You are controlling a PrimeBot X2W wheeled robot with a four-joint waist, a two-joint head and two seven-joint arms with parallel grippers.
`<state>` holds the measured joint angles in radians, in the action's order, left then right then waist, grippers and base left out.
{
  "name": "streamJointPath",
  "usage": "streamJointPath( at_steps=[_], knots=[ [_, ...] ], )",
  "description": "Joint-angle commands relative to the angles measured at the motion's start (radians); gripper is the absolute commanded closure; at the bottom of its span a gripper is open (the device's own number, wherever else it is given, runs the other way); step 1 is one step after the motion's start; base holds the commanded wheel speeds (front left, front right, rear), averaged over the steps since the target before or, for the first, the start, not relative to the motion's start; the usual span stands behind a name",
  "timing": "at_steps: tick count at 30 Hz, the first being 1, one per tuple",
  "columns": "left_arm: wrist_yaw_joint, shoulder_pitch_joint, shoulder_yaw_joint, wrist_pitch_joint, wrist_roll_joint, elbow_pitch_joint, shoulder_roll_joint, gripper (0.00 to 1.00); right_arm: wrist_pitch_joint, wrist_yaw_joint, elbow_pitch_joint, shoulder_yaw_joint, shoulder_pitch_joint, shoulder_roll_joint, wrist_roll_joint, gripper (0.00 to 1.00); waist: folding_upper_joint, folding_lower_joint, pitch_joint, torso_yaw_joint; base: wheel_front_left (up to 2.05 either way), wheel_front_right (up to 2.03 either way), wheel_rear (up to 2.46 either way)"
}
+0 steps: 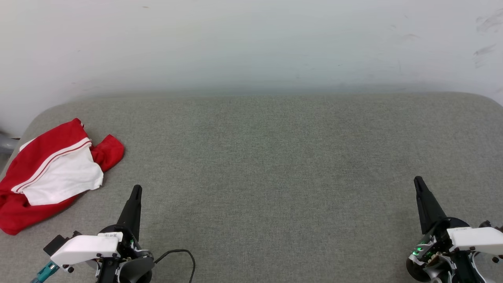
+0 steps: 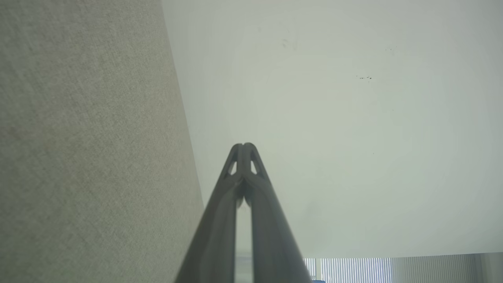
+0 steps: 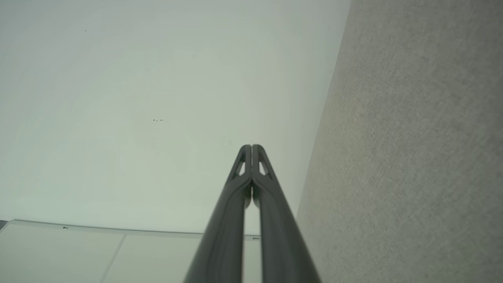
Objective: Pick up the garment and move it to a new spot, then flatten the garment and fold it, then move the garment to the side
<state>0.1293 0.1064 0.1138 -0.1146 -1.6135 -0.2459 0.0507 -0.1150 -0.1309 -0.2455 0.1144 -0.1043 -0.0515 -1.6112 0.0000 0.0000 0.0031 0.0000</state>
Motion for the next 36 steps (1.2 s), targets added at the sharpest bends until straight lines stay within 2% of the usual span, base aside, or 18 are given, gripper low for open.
streamJointPath(
  at_steps=[1,11,12,28,36],
  knots=[
    [0.003,0.006,0.002,-0.002,0.002,0.0,-0.001,1.0,0.0,0.0,0.0,0.0,-0.009,0.003,-0.004,1.0,0.0,0.0,0.0,0.0,0.0,0.0,0.0],
    [0.003,0.006,0.002,-0.002,0.002,0.0,-0.001,1.0,0.0,0.0,0.0,0.0,-0.009,0.003,-0.004,1.0,0.0,0.0,0.0,0.0,0.0,0.0,0.0],
    [0.0,-0.001,0.0,0.0,0.0,-0.003,0.0,0.0,0.0,0.0,-0.003,-0.001,0.001,0.0,0.0,0.0,0.0,0.0,0.0,0.0,0.0,0.0,0.0],
    [0.0,-0.048,-0.017,0.066,0.058,-0.005,-0.002,0.0,0.066,0.0,-0.024,-0.03,0.028,0.001,0.073,0.0,0.0,0.0,0.002,-0.002,0.0,0.0,0.0],
    [0.0,-0.057,0.017,0.102,0.155,0.0,-0.002,0.0,0.102,0.0,-0.04,-0.008,0.018,0.001,0.205,0.0,0.0,0.0,0.001,-0.004,0.0,0.0,0.0]
  ],
)
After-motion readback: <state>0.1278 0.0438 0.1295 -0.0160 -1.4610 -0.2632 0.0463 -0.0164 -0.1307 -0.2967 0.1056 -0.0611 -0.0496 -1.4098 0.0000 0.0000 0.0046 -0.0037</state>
